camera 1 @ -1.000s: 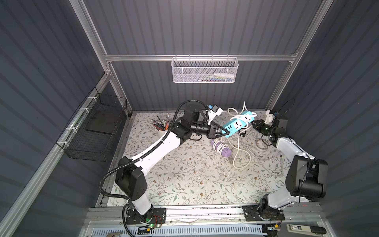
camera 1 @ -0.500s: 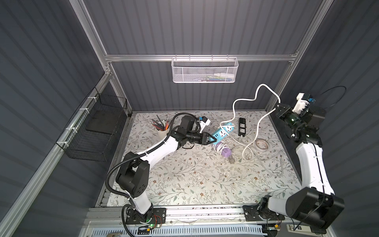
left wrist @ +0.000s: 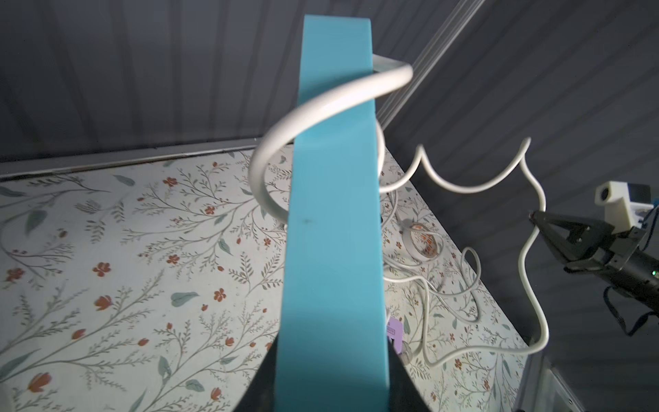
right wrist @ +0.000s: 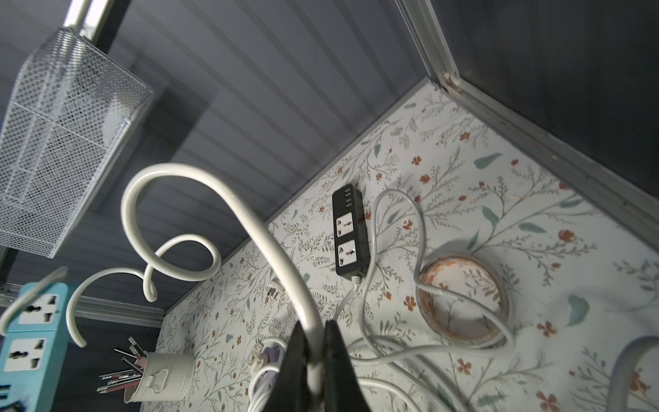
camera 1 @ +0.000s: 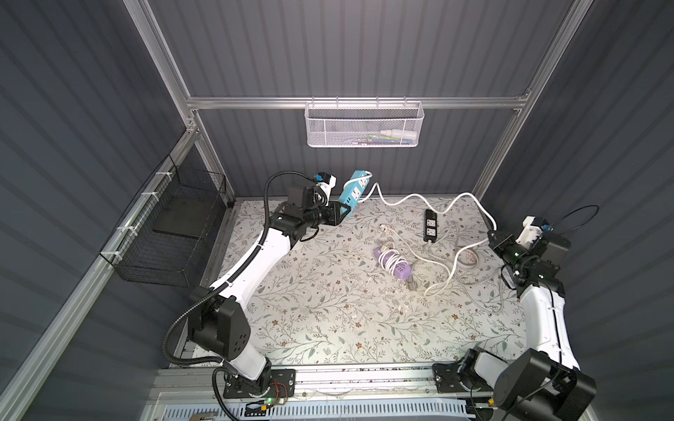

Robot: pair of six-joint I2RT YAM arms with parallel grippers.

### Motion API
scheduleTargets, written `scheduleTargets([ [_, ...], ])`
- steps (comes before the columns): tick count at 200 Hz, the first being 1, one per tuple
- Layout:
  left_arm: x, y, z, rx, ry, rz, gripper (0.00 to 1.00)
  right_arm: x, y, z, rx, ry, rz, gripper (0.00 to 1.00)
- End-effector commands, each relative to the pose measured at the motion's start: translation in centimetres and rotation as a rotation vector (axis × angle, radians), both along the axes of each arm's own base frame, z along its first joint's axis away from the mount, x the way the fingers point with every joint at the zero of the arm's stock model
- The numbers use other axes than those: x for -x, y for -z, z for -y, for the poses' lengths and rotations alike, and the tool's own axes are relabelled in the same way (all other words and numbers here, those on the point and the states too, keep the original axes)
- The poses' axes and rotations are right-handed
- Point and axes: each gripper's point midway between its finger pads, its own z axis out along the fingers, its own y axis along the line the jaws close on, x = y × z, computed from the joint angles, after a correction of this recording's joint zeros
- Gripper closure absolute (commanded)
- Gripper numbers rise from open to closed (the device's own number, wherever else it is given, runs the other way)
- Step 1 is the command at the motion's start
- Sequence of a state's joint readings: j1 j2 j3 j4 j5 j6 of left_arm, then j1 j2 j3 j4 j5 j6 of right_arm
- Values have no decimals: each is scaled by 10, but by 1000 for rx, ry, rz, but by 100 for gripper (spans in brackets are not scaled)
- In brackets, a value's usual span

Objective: Unwrap the cord wrapped around the power strip
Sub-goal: Unwrap the power cord from the power strip.

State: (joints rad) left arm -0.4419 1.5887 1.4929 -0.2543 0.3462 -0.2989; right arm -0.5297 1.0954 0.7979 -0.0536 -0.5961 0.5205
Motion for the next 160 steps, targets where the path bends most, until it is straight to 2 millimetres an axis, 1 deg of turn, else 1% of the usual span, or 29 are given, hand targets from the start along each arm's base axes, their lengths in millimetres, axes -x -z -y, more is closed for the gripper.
scheduleTargets([
  [1,0,-50,-15,8,-59,143,100,0,14,1,-11,2,-25,100],
  [9,1,-58,-19,6,-71,164,100,1,21,1,-8,9,-41,100],
  [11,1,-60,-20,5,-76,171,100,-1,30,3,-19,11,-64,100],
  [14,1,-63,-22,4,-82,178,100,0,35,4,-20,16,-80,100],
  [24,3,-73,-27,4,-99,207,100,2,49,7,-13,35,-121,100],
  [41,4,-89,-36,1,-126,246,100,6,67,9,-24,56,-169,100],
  [54,4,-98,-42,1,-146,267,100,10,82,10,-37,75,-207,100],
  [74,1,-106,-52,7,-171,279,100,14,102,15,-29,104,-262,100],
  [89,0,-109,-60,9,-188,284,100,15,110,20,-28,131,-294,100],
  [115,-1,-114,-73,14,-212,293,100,22,121,35,-26,208,-342,100],
  [137,-1,-112,-76,13,-216,290,100,28,130,48,-59,256,-364,100],
  [142,-1,-111,-76,13,-214,290,100,32,134,57,-47,299,-380,100],
  [160,-2,-108,-73,22,-199,280,100,42,139,72,-53,362,-393,100],
])
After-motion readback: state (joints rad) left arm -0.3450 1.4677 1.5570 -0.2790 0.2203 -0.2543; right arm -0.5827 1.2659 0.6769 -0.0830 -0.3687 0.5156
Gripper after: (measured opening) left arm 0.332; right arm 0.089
